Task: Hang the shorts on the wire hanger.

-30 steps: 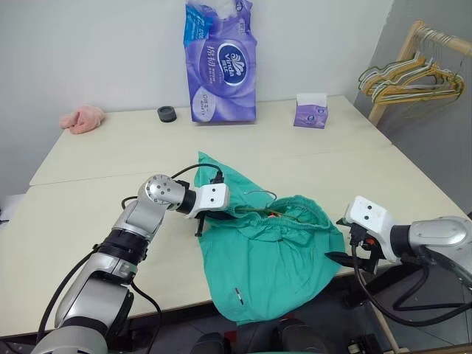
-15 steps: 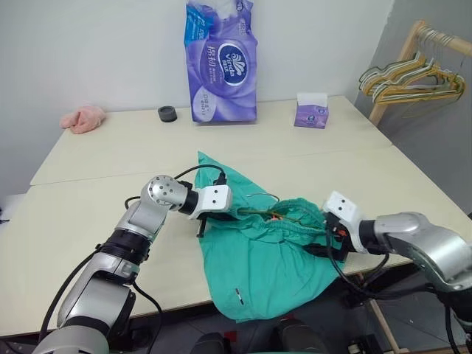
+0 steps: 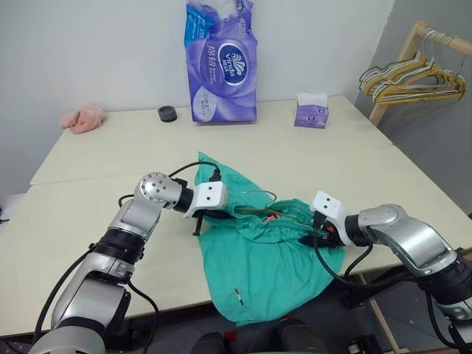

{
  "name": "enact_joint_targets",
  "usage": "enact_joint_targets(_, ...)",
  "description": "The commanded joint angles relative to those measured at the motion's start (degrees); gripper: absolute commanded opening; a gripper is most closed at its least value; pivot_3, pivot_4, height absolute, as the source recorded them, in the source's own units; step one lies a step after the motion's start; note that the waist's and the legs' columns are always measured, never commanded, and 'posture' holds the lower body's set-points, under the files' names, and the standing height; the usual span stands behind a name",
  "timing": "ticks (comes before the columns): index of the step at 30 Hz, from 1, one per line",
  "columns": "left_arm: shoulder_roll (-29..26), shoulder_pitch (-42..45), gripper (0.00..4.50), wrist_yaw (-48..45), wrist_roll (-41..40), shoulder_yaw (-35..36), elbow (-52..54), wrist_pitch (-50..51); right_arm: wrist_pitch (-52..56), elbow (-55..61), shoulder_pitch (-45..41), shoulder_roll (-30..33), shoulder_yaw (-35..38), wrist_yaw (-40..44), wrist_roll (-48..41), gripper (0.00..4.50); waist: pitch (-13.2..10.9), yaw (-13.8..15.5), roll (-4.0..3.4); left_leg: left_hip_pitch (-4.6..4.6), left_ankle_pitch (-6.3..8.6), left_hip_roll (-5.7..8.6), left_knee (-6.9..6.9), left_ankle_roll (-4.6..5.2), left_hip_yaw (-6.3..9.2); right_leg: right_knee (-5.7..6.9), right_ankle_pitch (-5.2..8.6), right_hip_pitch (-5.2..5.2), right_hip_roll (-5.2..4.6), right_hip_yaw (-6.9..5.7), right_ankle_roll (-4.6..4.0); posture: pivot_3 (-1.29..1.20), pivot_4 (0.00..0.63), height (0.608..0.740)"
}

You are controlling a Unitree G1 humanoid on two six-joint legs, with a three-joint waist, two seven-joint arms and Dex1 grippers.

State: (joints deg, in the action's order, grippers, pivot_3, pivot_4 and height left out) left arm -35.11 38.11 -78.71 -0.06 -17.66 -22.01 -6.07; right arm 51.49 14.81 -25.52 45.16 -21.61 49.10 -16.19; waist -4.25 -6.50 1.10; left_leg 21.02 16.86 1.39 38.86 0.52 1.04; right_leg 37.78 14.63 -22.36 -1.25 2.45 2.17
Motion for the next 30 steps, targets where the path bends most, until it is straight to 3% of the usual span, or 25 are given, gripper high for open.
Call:
enact_joint_targets(1,-0.93,0.11,0.0,-2.25,-1.4,0.22,2.49,0.84,-0.98,2.02,-1.89,0.24,0.01,1.3,0.95,1.04,0.01,-0.02,0.0,0.0,0.0,0.0,0.0,0.0,0.0,0.0,0.0,0.0,0.0,-0.01,0.0,-0.17,0.027,0.74)
enact_joint_targets(4,-1.4,0.1,0.0,-3.65,-0.81,-0.48,2.88,0.61,-1.28,2.36,-2.8,0.38,-0.79,2.55,1.69,0.08,0.01,-0.04,0.0,0.0,0.0,0.0,0.0,0.0,0.01,0.0,0.0,0.0,0.0,-0.02,0.0,-0.17,0.027,0.74)
enact_joint_targets(5,-1.4,0.3,0.0,-3.61,-0.45,-0.64,2.68,0.24,-1.41,2.44,-3.18,0.42,-1.07,3.01,1.92,0.01,0.01,-0.05,-0.01,0.0,0.0,0.0,0.0,0.0,0.02,0.0,0.0,0.0,0.0,-0.02,0.0,-0.17,0.025,0.74)
enact_joint_targets(17,-1.8,0.2,0.0,-4.61,-0.38,-0.74,2.97,0.48,-0.97,5.2,-1.99,0.71,-0.53,4.55,2.42,0.01,0.02,-0.05,0.0,0.01,0.0,0.01,0.01,0.0,0.03,0.02,0.0,-0.01,0.0,-0.03,0.0,-0.17,0.021,0.74)
enact_joint_targets(24,-2.12,0.61,0.0,-3.98,-0.02,-0.28,2.26,-0.11,1.71,11.11,5.96,4.2,5.01,3.16,-0.02,0.01,0.03,0.12,0.01,0.03,0.0,0.01,0.03,-0.01,0.07,0.02,0.0,0.0,-0.01,-0.06,0.0,-0.17,0.021,0.74)
enact_joint_targets(30,-1.82,0.78,0.0,-3.49,0.05,-0.36,1.77,-0.51,3.81,12.13,9.7,2.49,10.27,-2.46,-0.15,1.87,0.04,0.06,0.01,0.01,0.0,0.01,0.05,-0.01,0.07,0.05,0.0,0.0,-0.01,-0.06,0.0,-0.18,0.025,0.74)
